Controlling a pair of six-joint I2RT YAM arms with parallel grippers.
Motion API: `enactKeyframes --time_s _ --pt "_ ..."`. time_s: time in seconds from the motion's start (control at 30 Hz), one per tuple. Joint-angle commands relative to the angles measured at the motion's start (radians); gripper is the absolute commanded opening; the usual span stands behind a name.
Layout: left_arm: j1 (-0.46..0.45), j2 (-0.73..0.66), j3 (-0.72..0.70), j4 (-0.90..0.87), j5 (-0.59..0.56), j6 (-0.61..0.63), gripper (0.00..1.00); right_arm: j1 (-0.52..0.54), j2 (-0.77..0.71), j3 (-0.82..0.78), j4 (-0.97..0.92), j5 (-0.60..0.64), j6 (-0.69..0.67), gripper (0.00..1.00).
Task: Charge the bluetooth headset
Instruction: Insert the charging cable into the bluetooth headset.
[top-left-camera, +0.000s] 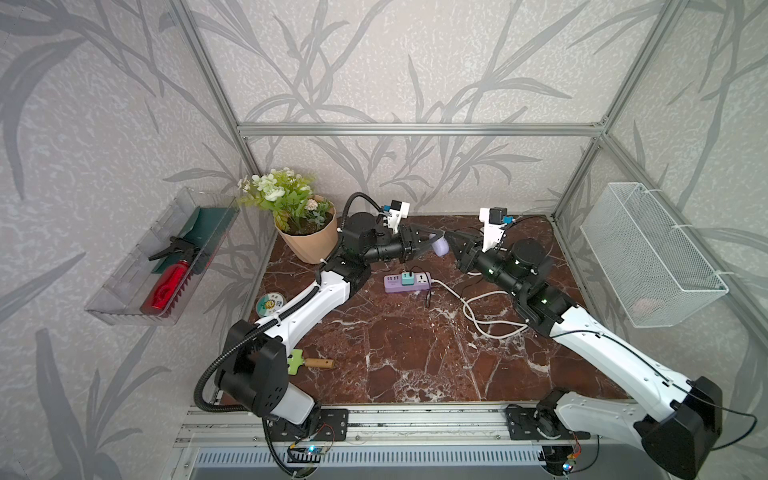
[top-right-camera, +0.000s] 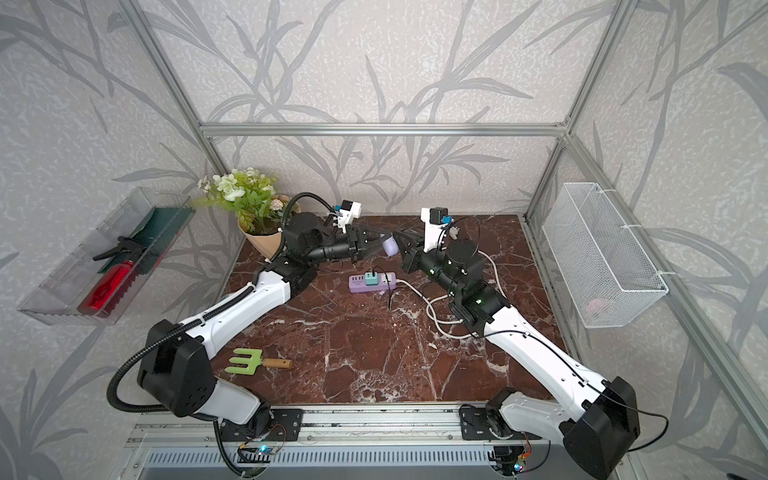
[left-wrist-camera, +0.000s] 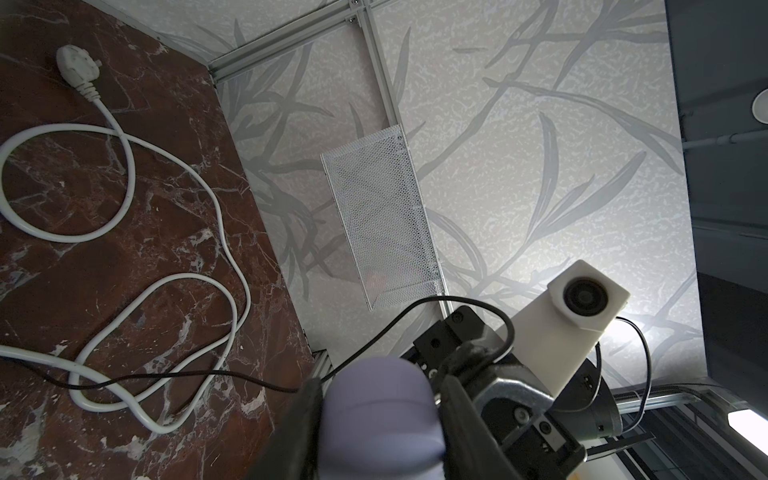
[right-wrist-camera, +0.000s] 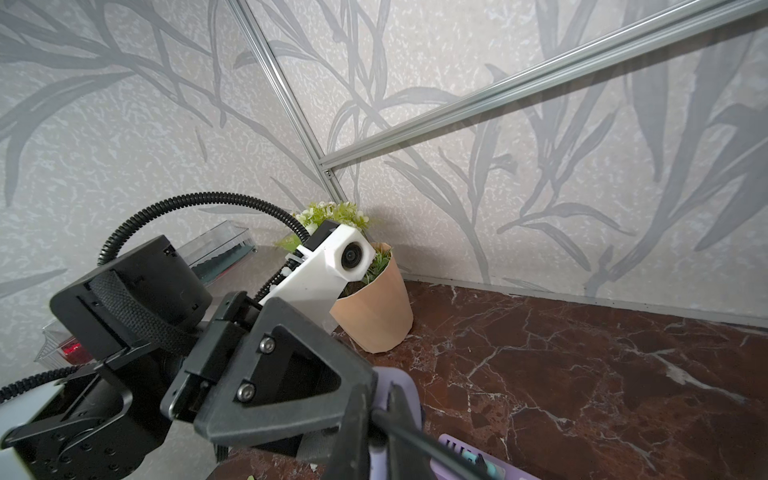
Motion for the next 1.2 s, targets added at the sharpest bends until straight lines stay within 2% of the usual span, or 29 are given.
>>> enactKeyframes --time_s 0.0,0.33,0.8,1.17 --pt "-0.006 -0.031 0.039 0.074 0.026 -0.023 0.01 0.013 0.005 -0.018 -0.085 0.035 -0.038 0.0" --pt "-0.006 -0.029 0.055 0.066 0.033 -0.028 0.0 0.017 0.033 -0.022 -0.08 0.019 -0.029 0.0" --pt "-0.005 -0.013 0.072 0.066 0.032 -0.026 0.0 0.086 0.073 0.017 -0.128 0.063 -0.02 0.0" --pt "-0.002 -0.021 0.071 0.095 0.033 -0.029 0.0 0.091 0.089 -0.003 -0.15 0.086 0.018 0.0"
